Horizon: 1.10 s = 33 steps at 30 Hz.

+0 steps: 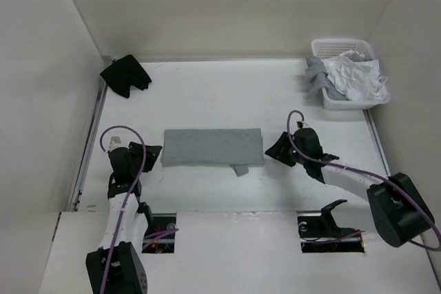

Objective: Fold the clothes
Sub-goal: Fold the tank top

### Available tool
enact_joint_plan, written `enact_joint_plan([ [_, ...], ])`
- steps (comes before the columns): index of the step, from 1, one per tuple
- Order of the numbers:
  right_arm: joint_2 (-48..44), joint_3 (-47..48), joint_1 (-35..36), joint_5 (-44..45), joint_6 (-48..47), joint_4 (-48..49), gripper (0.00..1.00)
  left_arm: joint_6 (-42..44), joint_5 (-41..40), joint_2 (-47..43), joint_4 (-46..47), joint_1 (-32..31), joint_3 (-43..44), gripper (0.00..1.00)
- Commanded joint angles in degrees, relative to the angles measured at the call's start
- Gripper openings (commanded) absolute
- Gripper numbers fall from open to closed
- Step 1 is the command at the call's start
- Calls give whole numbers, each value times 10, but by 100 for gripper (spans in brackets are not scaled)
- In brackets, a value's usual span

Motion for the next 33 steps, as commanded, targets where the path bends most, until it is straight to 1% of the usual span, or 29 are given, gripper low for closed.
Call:
enact_joint_plan([
  [1, 58, 41, -1, -46, -5, 59, 55, 2, -29, -2, 53, -34, 41, 31],
  [5, 117, 50, 1, -86, 20, 107, 50, 14, -104, -23, 61, -118, 61, 31],
  [9, 174, 61, 7, -94, 47, 145, 40, 30, -171, -26, 64, -197, 85, 31],
  [12, 203, 60, 8, -91, 77, 192, 16, 36, -196, -3, 91, -254, 100, 31],
  [13, 198, 51, 6, -85, 89, 213, 11, 33, -200, 7, 104, -273, 102, 31],
  [15, 174, 35, -1, -64, 96, 233, 6, 26, -207, 32, 134, -313, 103, 31],
  [17, 130, 18, -11, -41, 93, 229, 2, 22, -221, 61, 164, -355, 102, 31],
  [19, 76, 5, -23, -26, 82, 196, 1, 16, -239, 93, 191, -400, 103, 31],
  [22, -19, 5, -30, 4, 50, 104, 1, 12, -258, 144, 233, -467, 113, 32],
  [24, -78, 26, -29, 34, 21, 26, 1, 10, -263, 173, 255, -497, 123, 32],
  [26, -104, 73, -17, 67, -19, -47, 1, 9, -262, 190, 268, -512, 132, 32],
  [29, -87, 159, 42, 118, -68, -123, 2, 9, -255, 195, 272, -513, 140, 32],
  [33, 5, 278, 153, 191, -112, -189, 2, 9, -246, 154, 260, -489, 126, 32],
])
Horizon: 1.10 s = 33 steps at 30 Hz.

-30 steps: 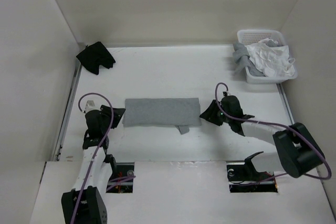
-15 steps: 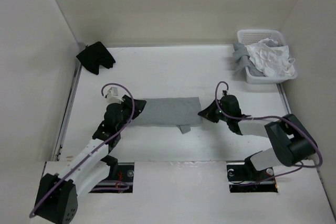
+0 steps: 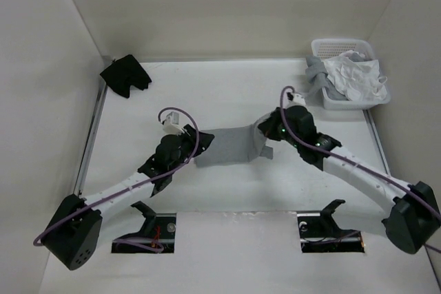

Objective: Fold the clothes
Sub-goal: Fold the tank top

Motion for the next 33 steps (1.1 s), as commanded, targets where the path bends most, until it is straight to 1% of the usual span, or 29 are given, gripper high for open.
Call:
enact_joint_plan([
  [1, 70, 98, 81, 83, -64, -87, 2, -4, -2, -51, 29, 26, 7, 32],
  [4, 173, 192, 157, 111, -74, -128, 3, -6, 8, -103, -7, 58, -9, 33],
  [7, 278, 277, 212, 116, -69, -152, 5, -8, 20, -149, -42, 92, -21, 33],
  [10, 373, 365, 256, 116, -52, -167, 16, -10, 34, -195, -80, 137, -30, 34],
  [12, 410, 411, 280, 109, -44, -167, 20, -11, 42, -225, -105, 174, -35, 34],
  [13, 421, 427, 289, 108, -43, -167, 26, -11, 49, -238, -115, 193, -37, 34],
  [15, 419, 435, 299, 102, -36, -158, 29, -12, 64, -251, -127, 224, -38, 34],
  [17, 398, 412, 299, 92, -31, -141, 32, -12, 82, -247, -124, 246, -38, 35],
  [19, 364, 374, 298, 91, -26, -125, 37, -13, 93, -226, -115, 252, -38, 35],
  [22, 285, 278, 272, 101, -15, -72, 36, -7, 97, -176, -85, 225, -33, 35],
  [23, 255, 240, 257, 104, -11, -47, 34, -4, 93, -159, -75, 211, -31, 35],
  [25, 195, 164, 225, 103, -5, 2, 27, 3, 84, -128, -62, 188, -25, 35],
  [27, 135, 93, 191, 105, -9, 48, 16, 17, 74, -98, -63, 166, -15, 35],
  [29, 74, 16, 146, 98, -15, 100, 6, 32, 63, -87, -67, 158, -12, 35],
  [31, 31, -37, 110, 99, -19, 134, 4, 49, 49, -86, -80, 162, -15, 36],
  [33, -8, -87, 66, 98, -20, 169, 5, 64, 35, -94, -102, 177, -19, 38],
])
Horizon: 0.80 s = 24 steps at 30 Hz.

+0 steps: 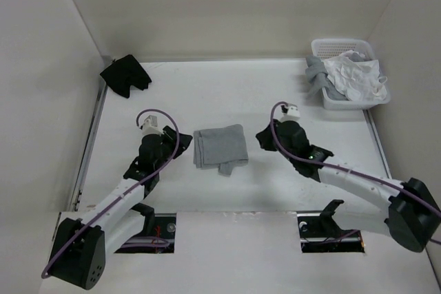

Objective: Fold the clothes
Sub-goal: Fold the tank top

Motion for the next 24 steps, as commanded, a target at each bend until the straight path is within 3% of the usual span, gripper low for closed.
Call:
enact_joint_plan([
  [1, -54, -67, -56, 3, -3, 119, 9, 43, -33, -18, -8, 20, 12, 40],
  [6, -83, -126, -151, -18, 8, 208, 44, 70, -44, -23, -49, 41, 16, 45],
  [8, -74, -129, -175, -31, 9, 226, 52, 76, -51, -16, -62, 48, 24, 47],
  [14, -45, -159, -184, -29, 18, 276, 55, 77, -59, 14, -82, 62, 40, 48],
  [24, -43, -178, -190, -44, 22, 277, 57, 106, -53, 21, -79, 62, 52, 48],
])
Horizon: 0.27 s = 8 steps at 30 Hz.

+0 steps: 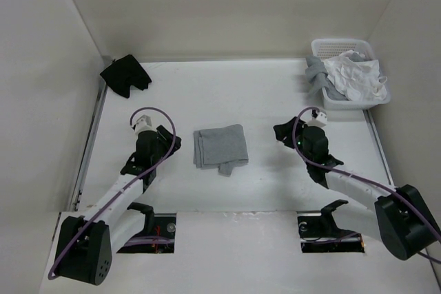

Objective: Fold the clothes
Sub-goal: Fold the tank top

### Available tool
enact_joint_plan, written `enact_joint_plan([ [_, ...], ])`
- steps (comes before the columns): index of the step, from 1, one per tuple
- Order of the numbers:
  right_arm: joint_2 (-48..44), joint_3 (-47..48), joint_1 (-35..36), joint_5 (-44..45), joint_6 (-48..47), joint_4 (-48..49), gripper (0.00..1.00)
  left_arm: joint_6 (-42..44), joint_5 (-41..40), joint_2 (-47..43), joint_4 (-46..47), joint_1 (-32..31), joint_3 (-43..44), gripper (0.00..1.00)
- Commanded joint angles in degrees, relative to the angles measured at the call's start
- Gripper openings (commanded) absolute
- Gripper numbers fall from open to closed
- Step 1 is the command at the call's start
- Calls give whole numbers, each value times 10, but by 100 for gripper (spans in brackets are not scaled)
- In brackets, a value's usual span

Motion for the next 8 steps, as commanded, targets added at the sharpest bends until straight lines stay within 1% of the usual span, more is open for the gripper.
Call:
enact_joint_plan([
  [1, -15, -6, -9, -9, 7, 43, 57, 19, -2, 1, 13, 1, 28, 48],
  [6, 0, -3, -11, -16, 11, 45, 57, 21, 2, 22, 17, -10, 35, 47],
  [8, 5, -1, -10, -22, 11, 46, 57, 21, 2, 19, 21, -16, 32, 50],
])
